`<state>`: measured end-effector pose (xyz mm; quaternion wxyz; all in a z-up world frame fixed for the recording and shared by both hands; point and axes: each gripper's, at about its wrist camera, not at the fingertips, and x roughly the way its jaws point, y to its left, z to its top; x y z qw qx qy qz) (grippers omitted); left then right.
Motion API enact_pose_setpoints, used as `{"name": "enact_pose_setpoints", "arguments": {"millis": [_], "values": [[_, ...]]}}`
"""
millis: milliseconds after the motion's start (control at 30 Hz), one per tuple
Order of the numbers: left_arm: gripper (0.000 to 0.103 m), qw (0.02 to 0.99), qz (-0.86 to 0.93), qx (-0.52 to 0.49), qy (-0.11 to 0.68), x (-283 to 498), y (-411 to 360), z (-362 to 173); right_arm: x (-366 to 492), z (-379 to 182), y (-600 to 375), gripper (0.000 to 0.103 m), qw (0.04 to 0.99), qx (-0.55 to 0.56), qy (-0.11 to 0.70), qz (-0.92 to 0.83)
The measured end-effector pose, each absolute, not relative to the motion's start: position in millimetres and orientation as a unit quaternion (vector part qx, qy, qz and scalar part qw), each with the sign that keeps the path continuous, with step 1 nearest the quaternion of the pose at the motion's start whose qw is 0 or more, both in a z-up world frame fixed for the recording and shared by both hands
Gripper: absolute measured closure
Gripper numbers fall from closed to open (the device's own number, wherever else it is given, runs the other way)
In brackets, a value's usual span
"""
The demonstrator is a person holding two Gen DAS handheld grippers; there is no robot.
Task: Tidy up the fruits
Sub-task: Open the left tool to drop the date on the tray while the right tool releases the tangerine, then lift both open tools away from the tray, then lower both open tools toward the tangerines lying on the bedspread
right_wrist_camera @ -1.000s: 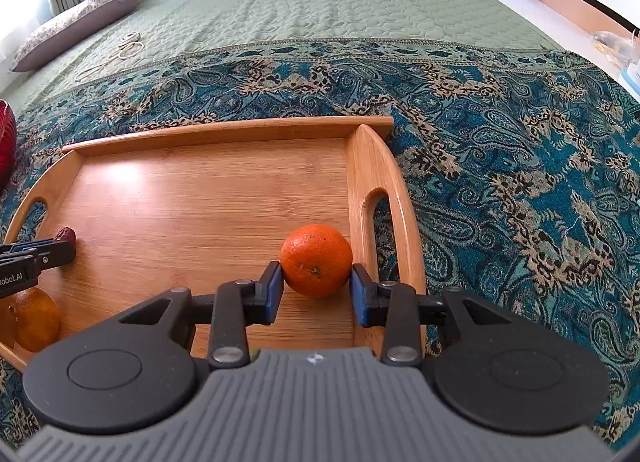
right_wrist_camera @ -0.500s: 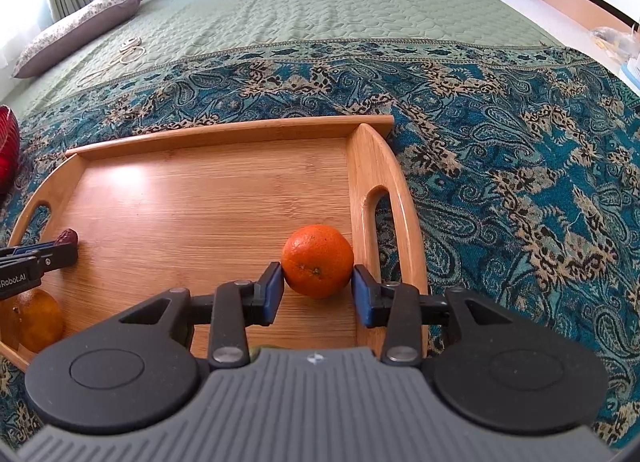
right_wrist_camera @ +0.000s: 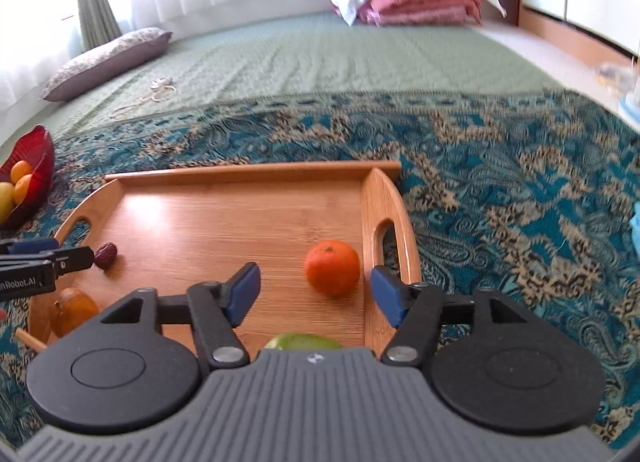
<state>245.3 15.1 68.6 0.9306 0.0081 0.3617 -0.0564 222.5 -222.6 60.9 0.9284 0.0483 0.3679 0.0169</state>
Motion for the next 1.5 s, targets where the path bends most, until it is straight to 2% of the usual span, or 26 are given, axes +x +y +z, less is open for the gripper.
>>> {"name": "enact_pose_setpoints", "arguments": {"millis": [100,333,700,1033,1500], "values": [[0.031,0.936,-0.063,0.015,0.345,228.3,12.8,76.5,207.7,66.2,-216.8,0.018,0.936,0.031,0.35,0.026],[0.019,0.947,-0.089,0.03,0.308,180.1,5.2,91.8,169.0,77.3,-203.5,0.014,0.95,0.0,0.311,0.044],[0.007,0.953,-0.117,0.042,0.277,113.2,-6.2,90.8,118.2,72.6,-188.4,0.013,0.959,-0.03,0.274,0.067],[0.003,0.955,-0.109,0.034,0.273,75.3,-2.0,66.5,80.2,48.3,-181.5,0.012,0.961,-0.058,0.261,0.065],[0.001,0.951,-0.099,0.079,0.281,41.9,-4.0,36.9,42.7,24.2,-170.8,0.012,0.96,-0.118,0.245,0.069]]}}
